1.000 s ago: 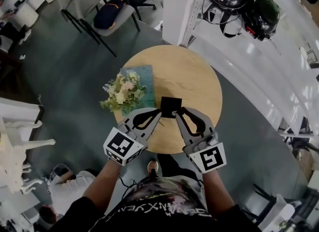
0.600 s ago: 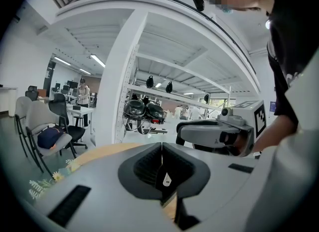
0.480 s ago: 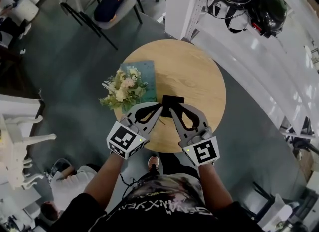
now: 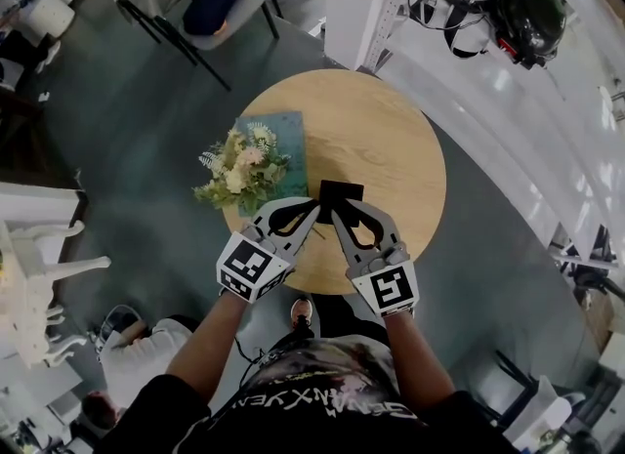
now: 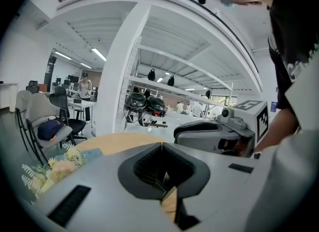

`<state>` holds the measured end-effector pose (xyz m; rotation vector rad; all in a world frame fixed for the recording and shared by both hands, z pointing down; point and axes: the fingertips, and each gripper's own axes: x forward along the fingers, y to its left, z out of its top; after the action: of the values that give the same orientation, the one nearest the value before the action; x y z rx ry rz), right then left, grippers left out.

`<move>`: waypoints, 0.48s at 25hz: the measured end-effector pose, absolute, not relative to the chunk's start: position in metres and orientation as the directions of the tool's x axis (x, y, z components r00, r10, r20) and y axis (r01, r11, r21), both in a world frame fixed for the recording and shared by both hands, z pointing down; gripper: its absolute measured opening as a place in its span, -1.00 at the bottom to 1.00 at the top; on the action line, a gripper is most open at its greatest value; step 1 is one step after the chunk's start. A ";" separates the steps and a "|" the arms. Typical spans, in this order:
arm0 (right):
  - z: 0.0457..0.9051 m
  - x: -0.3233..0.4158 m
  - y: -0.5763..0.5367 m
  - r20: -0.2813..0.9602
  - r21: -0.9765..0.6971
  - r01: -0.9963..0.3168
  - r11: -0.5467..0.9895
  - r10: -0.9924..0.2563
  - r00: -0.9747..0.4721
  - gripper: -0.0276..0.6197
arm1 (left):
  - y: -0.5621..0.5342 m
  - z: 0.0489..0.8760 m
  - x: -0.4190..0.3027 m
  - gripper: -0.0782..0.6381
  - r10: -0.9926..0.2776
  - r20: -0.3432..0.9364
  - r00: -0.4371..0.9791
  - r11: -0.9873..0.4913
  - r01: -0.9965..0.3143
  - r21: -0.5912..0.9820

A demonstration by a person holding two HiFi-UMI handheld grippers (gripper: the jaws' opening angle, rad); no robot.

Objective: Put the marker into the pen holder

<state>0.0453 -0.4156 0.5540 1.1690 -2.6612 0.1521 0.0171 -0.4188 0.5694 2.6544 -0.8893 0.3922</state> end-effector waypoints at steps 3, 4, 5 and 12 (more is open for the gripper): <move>0.566 0.046 -0.413 0.270 -0.001 -0.742 0.671 -0.714 -0.646 -0.72 | -0.416 0.577 0.016 -0.72 -0.526 0.362 0.769 -0.758 -0.618 0.211; 0.570 0.046 -0.412 0.275 0.000 -0.744 0.668 -0.715 -0.643 -0.72 | -0.416 0.579 0.016 -0.72 -0.526 0.363 0.769 -0.758 -0.618 0.211; 0.574 0.047 -0.411 0.279 0.000 -0.746 0.666 -0.716 -0.639 -0.72 | -0.415 0.580 0.017 -0.72 -0.526 0.363 0.769 -0.758 -0.618 0.210; 0.593 0.050 -0.410 0.316 -0.011 -0.764 0.645 -0.723 -0.614 -0.72 | -0.412 0.584 0.016 -0.72 -0.523 0.366 0.770 -0.759 -0.616 0.210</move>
<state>0.0498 -0.4101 0.5930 1.1978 -2.5829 0.2091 0.0163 -0.4120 0.5842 2.6467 -0.8778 0.4112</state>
